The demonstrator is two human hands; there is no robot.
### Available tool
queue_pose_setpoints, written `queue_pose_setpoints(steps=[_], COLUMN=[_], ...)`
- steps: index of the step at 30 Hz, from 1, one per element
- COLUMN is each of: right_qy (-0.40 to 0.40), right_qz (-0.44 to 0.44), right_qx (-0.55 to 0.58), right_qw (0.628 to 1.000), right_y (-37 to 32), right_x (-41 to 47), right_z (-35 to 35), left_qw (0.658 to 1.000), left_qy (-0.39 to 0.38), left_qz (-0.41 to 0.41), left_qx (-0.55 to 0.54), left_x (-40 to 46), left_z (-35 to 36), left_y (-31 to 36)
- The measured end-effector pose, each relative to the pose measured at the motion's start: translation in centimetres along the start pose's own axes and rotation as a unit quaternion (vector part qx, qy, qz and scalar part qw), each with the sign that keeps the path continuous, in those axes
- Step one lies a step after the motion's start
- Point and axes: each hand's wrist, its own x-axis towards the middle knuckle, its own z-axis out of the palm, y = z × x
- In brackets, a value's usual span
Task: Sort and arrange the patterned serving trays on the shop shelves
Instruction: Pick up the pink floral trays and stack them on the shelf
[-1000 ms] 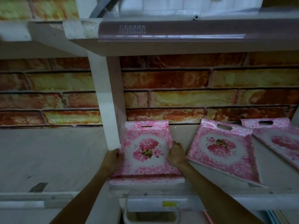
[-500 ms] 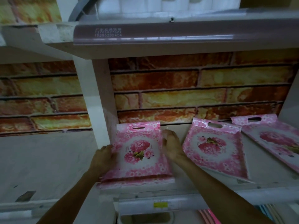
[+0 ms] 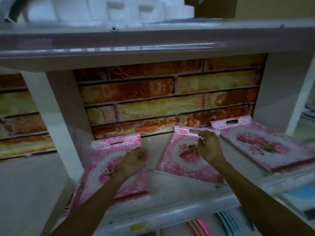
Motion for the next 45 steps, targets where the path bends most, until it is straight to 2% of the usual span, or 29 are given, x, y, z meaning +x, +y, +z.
queue_pose_setpoints(steps=[4, 8, 11, 14, 18, 24, 29, 33, 36, 39, 45], right_qy=[-0.001, -0.01, -0.038, -0.079, -0.079, -0.065, -0.066, -0.051, -0.031, -0.023, -0.018], right_qz=[0.044, 0.075, 0.117, 0.166, 0.182, 0.195, 0.209, 0.227, 0.231, 0.231, 0.188], right_qx=[-0.033, -0.054, -0.083, -0.084, -0.062, -0.042, -0.032, 0.009, 0.049, 0.085, 0.191], right_qw=[0.998, 0.996, 0.989, 0.979, 0.978, 0.978, 0.975, 0.973, 0.971, 0.969, 0.963], right_y=[2.9, 4.8, 6.1, 6.8, 7.6, 8.3, 8.7, 8.7, 8.5, 7.9, 4.6], right_x=[-0.2, -0.5, -0.7, -1.1, -1.3, -0.7, -1.0, -1.2, -1.3, -1.6, -1.9], right_z=[-1.5, -2.3, -2.2, -1.8, -1.2, -1.1, -1.4, -1.8, -2.3, -2.7, -1.8], left_qw=[0.998, 0.983, 0.972, 0.967, 0.972, 0.987, 0.973, 0.959, 0.965, 0.987, 0.979], left_qy=[-0.054, -0.113, -0.117, -0.127, -0.139, -0.122, -0.121, -0.096, -0.077, -0.036, 0.061], left_qz=[-0.023, -0.043, -0.054, -0.069, -0.095, -0.107, -0.106, -0.119, -0.096, -0.035, 0.015], left_qx=[0.027, 0.14, 0.199, 0.211, 0.164, -0.013, -0.166, -0.24, -0.23, -0.156, -0.194], left_x=[2.1, 4.1, 5.2, 5.7, 5.8, 6.6, 5.9, 5.2, 4.5, 3.5, 1.3], left_z=[3.1, 5.5, 6.6, 7.2, 7.5, 6.5, 6.7, 6.8, 6.7, 5.7, 3.4], left_y=[2.0, 3.2, 3.7, 4.0, 3.9, 5.2, 7.2, 7.4, 7.2, 6.9, 5.3])
